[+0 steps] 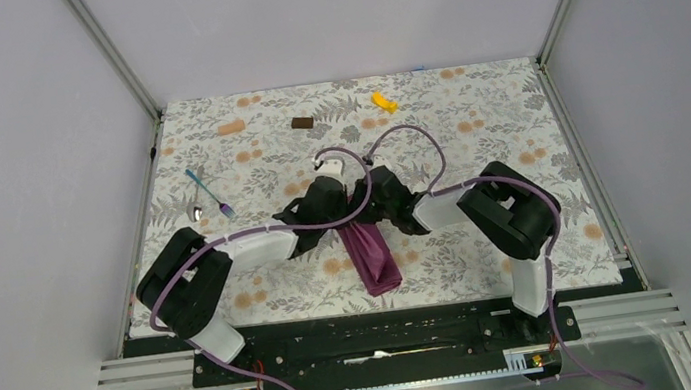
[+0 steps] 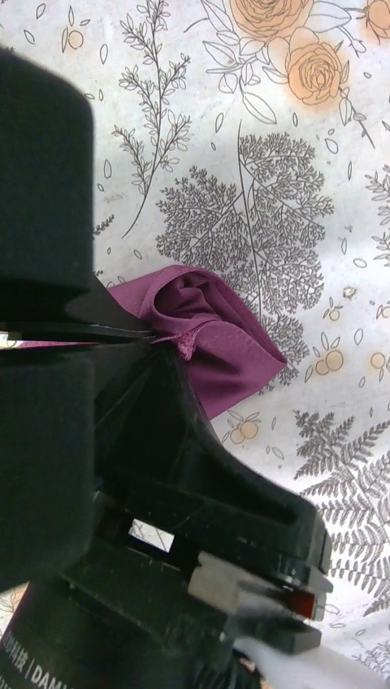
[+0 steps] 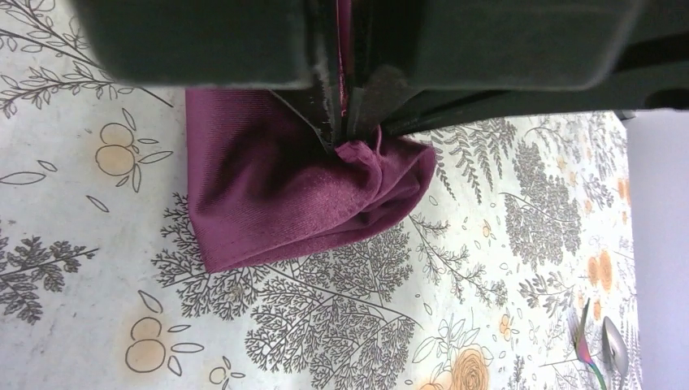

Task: Fold the napkin into a case and place the utensils inside
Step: Grasp the top corner of the smaller rectangle folded napkin from the folded napkin.

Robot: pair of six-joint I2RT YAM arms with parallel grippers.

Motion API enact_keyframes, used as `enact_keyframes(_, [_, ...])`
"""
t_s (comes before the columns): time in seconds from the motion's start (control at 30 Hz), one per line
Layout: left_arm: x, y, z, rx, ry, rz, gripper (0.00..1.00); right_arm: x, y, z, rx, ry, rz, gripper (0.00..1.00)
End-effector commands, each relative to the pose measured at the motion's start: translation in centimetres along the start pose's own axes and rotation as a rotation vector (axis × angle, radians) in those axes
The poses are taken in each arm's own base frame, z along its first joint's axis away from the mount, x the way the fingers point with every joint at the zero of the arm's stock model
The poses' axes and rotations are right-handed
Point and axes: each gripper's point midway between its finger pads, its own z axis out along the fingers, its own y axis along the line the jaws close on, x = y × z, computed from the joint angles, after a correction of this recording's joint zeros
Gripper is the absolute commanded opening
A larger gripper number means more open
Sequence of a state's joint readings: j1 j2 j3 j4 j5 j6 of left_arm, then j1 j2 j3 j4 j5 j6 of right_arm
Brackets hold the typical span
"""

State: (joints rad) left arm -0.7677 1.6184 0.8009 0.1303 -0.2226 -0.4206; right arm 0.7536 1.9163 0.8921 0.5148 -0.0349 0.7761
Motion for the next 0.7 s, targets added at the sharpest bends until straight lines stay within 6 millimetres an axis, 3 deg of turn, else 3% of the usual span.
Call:
enact_keyframes(0.0, [-1.9,-0.8,-0.3,0.049,-0.054,-0.068,0.00,-0.7,1.7,-0.1,-0.082,-0.003,0.012,0.17])
enact_keyframes(0.07, [-1.8,-0.2,-0.3,0.040,-0.052,-0.075,0.00,-0.8,1.8,-1.3,-0.086,-0.001,-0.018,0.28])
enact_keyframes(0.2, [-1.7,0.7,-0.4,0.024,-0.050,-0.080,0.00,-1.8,1.0,-3.9,-0.068,-0.015,-0.050,0.38])
enact_keyframes(0.33, [-1.6,1.4,-0.5,0.019,-0.048,-0.090,0.00,-3.0,1.0,-5.1,-0.080,-0.024,-0.070,0.41])
enact_keyframes(0.43, [-1.5,1.3,-0.6,0.024,-0.048,-0.094,0.00,-3.7,1.5,-5.0,-0.108,-0.028,-0.077,0.42])
enact_keyframes(0.5, [-1.6,1.2,-0.7,0.028,-0.048,-0.097,0.00,-3.8,1.8,-4.4,-0.122,-0.022,-0.075,0.38])
enact_keyframes(0.67, [-2.0,1.1,-0.9,0.033,-0.057,-0.098,0.00,-3.4,3.0,-2.5,-0.181,0.015,-0.049,0.11])
